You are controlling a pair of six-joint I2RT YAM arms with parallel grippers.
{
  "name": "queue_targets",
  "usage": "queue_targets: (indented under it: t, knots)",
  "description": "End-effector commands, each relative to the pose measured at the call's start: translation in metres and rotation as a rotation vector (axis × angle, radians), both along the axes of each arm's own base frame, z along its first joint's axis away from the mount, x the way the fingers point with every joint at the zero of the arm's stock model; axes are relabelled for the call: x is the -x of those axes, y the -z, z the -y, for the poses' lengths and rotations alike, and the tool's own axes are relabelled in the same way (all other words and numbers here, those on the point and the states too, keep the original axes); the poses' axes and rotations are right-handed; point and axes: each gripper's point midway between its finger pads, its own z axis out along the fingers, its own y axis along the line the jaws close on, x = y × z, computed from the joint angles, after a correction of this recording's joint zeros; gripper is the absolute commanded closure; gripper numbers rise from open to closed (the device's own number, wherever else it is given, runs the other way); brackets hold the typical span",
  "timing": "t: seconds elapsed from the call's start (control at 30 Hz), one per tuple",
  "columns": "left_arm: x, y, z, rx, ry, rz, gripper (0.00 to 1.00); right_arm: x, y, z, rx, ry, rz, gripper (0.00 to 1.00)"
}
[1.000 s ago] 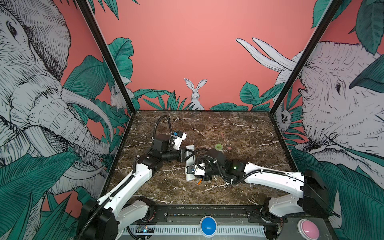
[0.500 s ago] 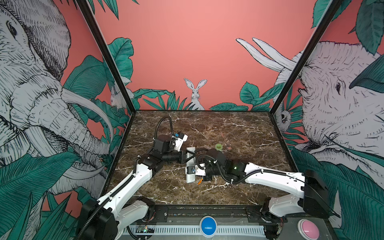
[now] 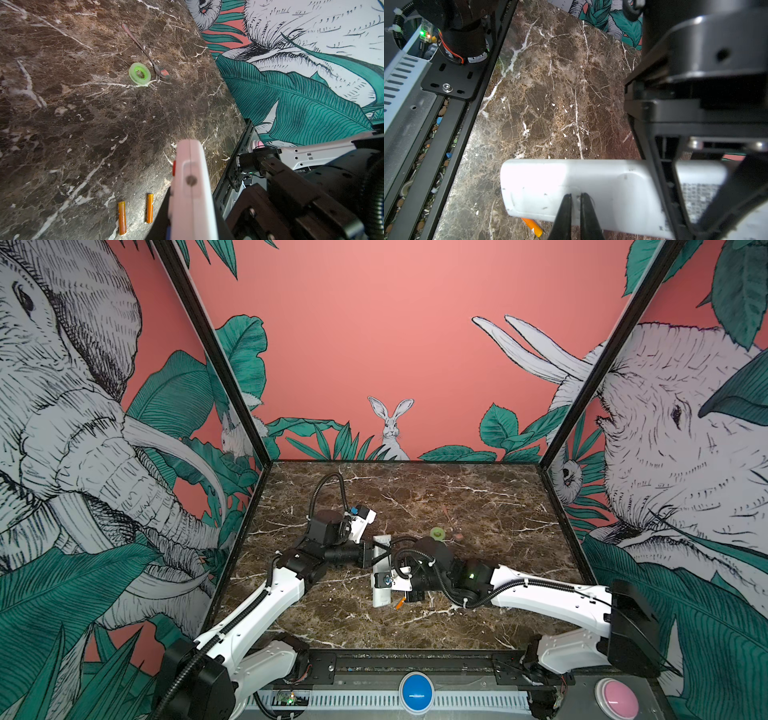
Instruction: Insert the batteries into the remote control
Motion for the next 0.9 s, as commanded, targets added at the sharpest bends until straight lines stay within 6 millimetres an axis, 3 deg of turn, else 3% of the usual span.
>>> queue_targets:
  t: [0.0, 0.33, 0.57, 0.87]
  knots:
    - [-0.0122, -0.0394, 0.0023, 0.069, -0.018, 0.140, 1.00, 0.0286, 0.0209, 0.0127, 0.075, -0.084, -0.088, 0.91]
    - [-0.0121, -0.0379, 0.0013, 0.066, -0.021, 0.137, 1.00, 0.0296, 0.0195, 0.0138, 0.072, -0.086, -0.088, 0.93]
    - [-0.0121, -0.0385, 0.0017, 0.068, -0.019, 0.137, 1.00, 0.0262, 0.0174, 0.0134, 0.060, -0.071, -0.073, 0.83]
    - [-0.0119, -0.0377, 0.0021, 0.071, -0.018, 0.135, 1.00, 0.0259, 0.0138, 0.0138, 0.043, -0.068, -0.063, 0.80]
